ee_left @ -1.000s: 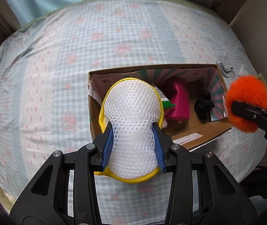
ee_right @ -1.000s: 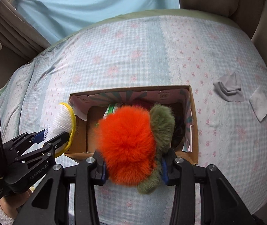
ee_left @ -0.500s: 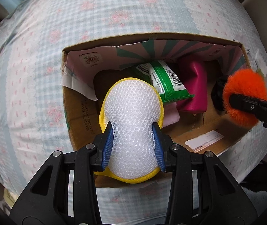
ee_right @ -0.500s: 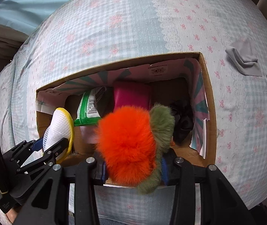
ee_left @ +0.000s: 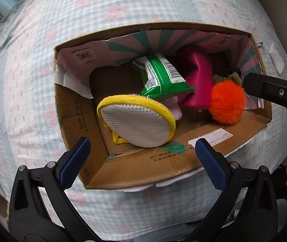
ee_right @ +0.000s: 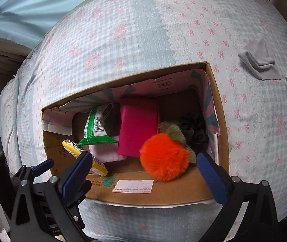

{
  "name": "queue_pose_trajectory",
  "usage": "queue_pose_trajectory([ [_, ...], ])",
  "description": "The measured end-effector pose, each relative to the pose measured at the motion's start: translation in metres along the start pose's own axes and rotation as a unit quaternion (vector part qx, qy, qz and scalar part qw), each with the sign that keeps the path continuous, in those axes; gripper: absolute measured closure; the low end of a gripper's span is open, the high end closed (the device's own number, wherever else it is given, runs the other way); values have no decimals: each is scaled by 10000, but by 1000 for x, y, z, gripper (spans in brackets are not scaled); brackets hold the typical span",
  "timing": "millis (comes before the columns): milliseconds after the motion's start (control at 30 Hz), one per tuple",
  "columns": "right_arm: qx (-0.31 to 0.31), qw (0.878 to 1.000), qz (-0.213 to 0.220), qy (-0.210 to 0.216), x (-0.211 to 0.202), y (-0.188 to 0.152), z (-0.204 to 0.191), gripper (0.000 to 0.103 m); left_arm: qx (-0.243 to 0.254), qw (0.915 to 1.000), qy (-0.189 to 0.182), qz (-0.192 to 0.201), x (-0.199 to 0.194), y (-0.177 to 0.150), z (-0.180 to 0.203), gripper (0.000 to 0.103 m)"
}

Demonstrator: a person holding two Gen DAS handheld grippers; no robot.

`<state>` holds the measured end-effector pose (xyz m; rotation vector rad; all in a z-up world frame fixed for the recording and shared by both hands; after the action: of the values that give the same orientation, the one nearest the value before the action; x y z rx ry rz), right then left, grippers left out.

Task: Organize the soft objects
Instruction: 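Lower hoop and pompom into the box and open both grippers, then raise both grippers and move them toward the grey and white cloths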

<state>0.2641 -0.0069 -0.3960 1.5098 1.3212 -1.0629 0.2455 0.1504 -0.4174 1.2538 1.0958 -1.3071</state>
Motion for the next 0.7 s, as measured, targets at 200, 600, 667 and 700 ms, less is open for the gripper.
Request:
queue_pose_trajectory([
  [200, -146, 9996, 238, -14, -20, -7, -6, 0, -21, 9999, -21, 143, -16, -6, 1, 0],
  [600, -796, 9928, 825, -348, -84, -35, -34, 0, -101, 9964, 93, 832, -78, -30, -1, 0],
  [667, -875, 9903, 995, -416, -99, -42, -36, 0, -121, 9951, 114, 974, -90, -37, -2, 0],
  [700, -903, 9892, 1071, -432, -107, -46, -36, 0, -133, 9944, 116, 1046, -97, -41, -2, 0],
])
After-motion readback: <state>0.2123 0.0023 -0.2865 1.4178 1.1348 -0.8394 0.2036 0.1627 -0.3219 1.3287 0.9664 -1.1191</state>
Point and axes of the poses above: each gripper's, at about its wrist camera, not at the fingertips, and x roughly the way its jaws point, z to its right, y to its top, the point moved 6 cm from there along x, roughly the way its jaws point, and after that the axes turned 6 degrees about -x, right-handed, at the moved point
